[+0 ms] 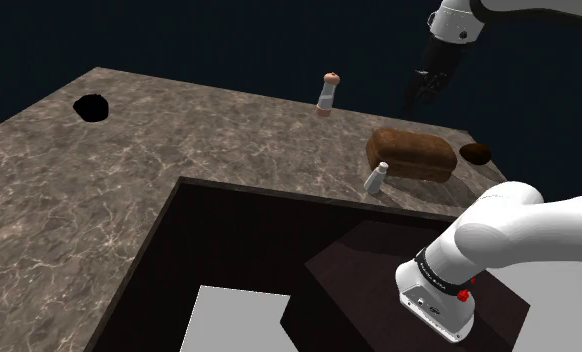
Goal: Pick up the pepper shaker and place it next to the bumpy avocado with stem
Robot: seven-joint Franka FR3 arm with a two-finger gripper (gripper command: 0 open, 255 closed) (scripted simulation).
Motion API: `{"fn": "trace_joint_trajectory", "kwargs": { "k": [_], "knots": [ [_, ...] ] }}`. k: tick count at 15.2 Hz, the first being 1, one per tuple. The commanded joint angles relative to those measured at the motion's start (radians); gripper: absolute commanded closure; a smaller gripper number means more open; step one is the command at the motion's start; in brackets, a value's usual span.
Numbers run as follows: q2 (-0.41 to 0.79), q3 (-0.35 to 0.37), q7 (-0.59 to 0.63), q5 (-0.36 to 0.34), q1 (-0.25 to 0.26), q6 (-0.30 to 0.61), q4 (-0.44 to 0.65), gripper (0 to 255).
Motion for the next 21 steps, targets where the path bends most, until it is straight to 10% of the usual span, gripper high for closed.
{"fn": "trace_joint_trajectory", "kwargs": {
  "k": [1,21],
  "knots": [
    [0.0,0.0,0.0,0.0,0.0,0.0,0.0,0],
    [0.139,-0.154,0.057,0.04,-0.065,0.617,-0.46,0]
  ]
}}
